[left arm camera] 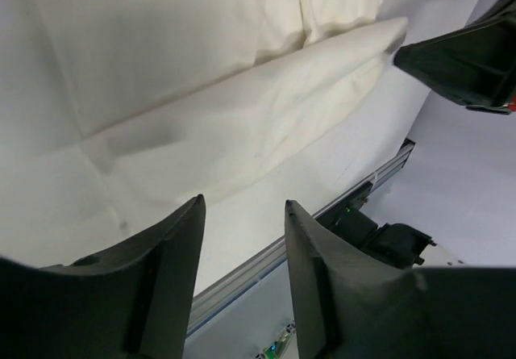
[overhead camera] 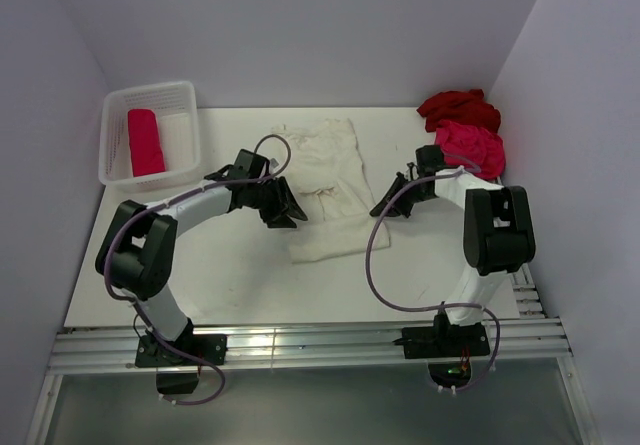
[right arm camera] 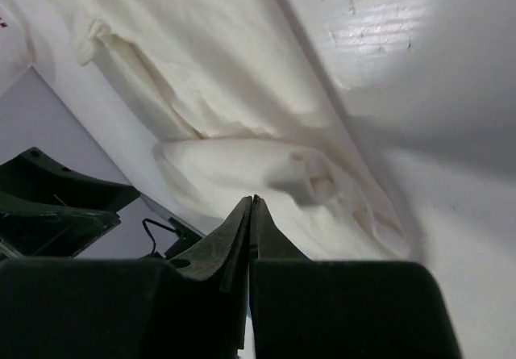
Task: Roll the t-shirts
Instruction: Roll the tshirt
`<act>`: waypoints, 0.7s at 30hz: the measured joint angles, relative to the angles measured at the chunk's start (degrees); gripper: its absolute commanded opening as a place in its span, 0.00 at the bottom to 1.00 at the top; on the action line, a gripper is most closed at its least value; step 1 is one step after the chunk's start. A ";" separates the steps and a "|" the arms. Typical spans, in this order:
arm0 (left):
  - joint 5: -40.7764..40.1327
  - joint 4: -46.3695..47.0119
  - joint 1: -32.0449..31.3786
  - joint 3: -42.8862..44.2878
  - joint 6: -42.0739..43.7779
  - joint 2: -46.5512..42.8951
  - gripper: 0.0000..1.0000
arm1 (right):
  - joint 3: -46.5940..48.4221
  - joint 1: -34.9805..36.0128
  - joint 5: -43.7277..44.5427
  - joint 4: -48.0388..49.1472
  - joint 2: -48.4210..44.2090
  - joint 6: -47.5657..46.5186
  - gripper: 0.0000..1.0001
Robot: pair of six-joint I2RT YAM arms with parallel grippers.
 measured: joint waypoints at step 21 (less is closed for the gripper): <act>2.58 2.60 2.95 -3.87 1.14 7.89 0.58 | 2.64 -2.10 2.12 0.87 7.45 2.43 0.33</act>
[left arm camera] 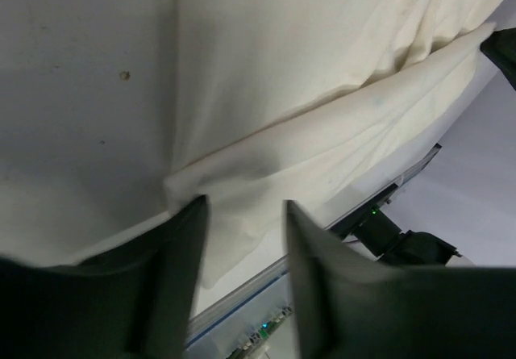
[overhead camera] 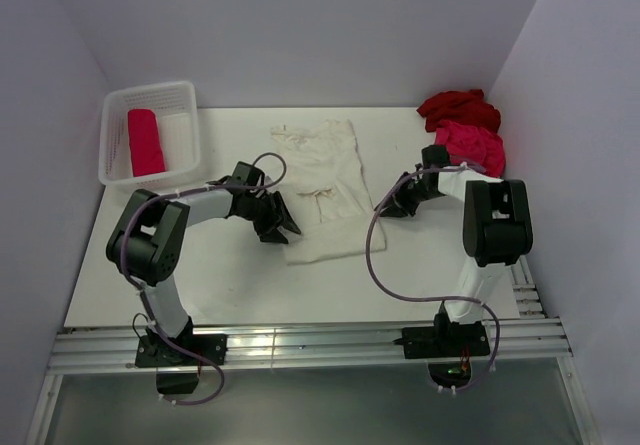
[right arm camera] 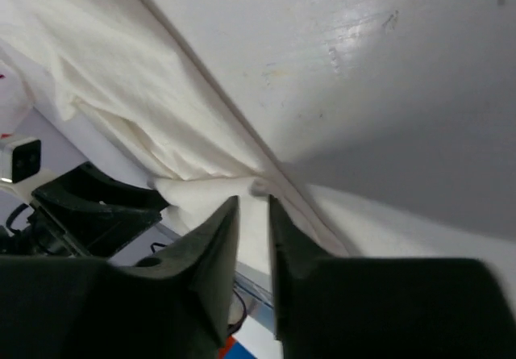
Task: Roll the t-shirts
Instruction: Roll the tshirt
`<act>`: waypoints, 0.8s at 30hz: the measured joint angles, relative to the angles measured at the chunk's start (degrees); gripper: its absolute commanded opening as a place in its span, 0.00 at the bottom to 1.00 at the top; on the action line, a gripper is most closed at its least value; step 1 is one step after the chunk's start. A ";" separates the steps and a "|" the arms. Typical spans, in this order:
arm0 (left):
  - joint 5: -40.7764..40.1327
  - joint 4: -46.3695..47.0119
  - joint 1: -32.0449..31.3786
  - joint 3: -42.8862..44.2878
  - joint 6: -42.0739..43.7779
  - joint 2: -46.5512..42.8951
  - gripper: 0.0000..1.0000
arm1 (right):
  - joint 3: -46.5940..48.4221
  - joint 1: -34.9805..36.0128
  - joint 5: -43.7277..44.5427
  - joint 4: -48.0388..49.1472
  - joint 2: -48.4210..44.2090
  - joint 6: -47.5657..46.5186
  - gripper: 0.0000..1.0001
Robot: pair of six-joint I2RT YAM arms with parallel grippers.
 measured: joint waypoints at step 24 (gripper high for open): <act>-1.64 4.24 1.09 -20.17 3.30 -20.50 0.99 | -23.52 0.24 -3.30 9.29 -17.86 -5.95 0.59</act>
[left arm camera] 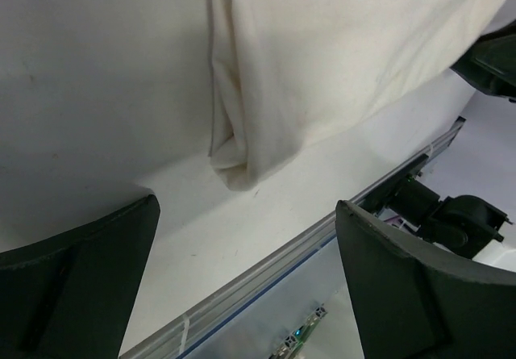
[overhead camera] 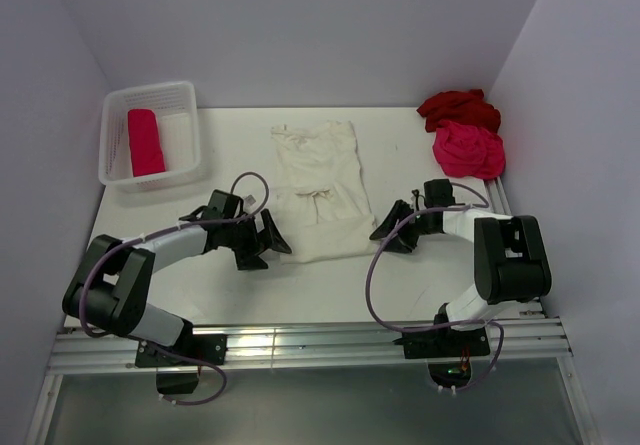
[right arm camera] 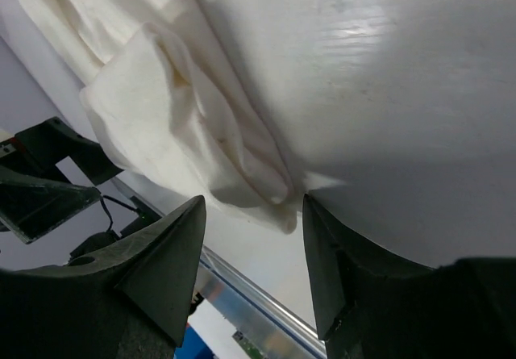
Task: Roll the t-shirts
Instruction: Roll the tshirt
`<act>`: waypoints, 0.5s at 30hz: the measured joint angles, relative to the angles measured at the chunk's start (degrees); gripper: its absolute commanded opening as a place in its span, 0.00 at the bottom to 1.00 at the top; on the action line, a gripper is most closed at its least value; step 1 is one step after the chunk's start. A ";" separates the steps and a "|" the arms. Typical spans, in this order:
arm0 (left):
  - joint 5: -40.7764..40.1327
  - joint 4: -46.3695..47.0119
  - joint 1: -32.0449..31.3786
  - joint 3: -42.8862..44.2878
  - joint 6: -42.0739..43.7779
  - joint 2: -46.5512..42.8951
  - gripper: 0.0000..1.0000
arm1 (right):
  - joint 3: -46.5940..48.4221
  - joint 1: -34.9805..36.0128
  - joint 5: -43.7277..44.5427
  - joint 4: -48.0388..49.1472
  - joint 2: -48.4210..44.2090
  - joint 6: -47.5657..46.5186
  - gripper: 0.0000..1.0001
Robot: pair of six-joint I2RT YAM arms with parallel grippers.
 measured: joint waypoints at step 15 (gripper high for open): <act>3.61 12.57 0.04 -6.38 -5.95 1.68 0.57 | -1.22 3.39 1.25 5.31 0.79 1.44 0.38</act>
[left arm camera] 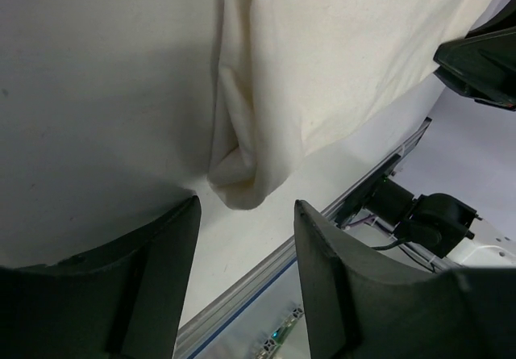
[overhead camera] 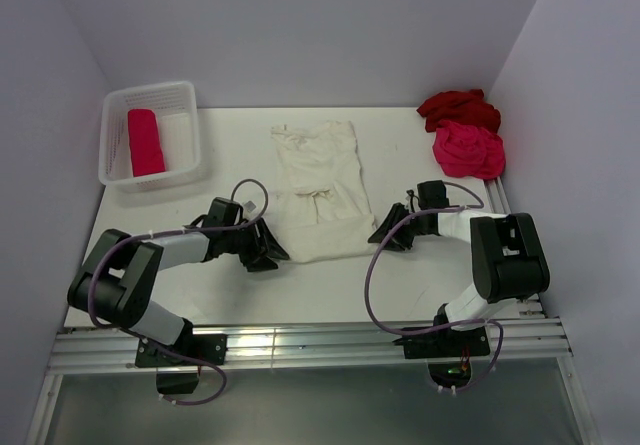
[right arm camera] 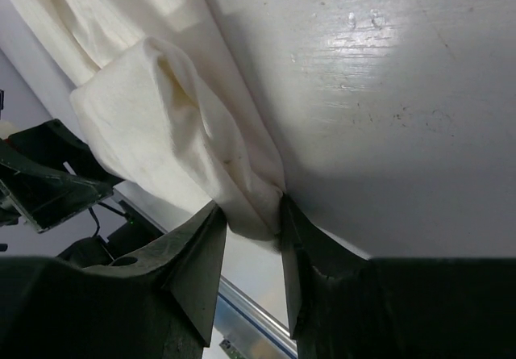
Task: Roll the t-shirts
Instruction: Roll the tshirt
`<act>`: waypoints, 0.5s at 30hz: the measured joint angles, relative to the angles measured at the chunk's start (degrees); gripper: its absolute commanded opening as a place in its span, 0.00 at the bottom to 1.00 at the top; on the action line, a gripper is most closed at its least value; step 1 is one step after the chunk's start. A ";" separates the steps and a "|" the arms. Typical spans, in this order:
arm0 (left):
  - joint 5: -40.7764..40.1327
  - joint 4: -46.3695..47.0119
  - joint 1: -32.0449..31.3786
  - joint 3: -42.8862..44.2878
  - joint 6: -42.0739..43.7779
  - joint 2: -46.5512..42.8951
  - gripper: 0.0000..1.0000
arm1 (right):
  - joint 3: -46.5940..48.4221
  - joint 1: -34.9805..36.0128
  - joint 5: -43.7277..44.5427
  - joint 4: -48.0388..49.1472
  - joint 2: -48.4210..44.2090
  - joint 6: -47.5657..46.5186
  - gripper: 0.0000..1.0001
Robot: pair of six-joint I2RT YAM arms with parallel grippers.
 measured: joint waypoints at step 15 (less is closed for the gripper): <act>0.15 6.08 -0.02 2.19 -2.89 7.41 0.14 | -0.59 0.13 0.33 0.52 0.50 0.63 0.18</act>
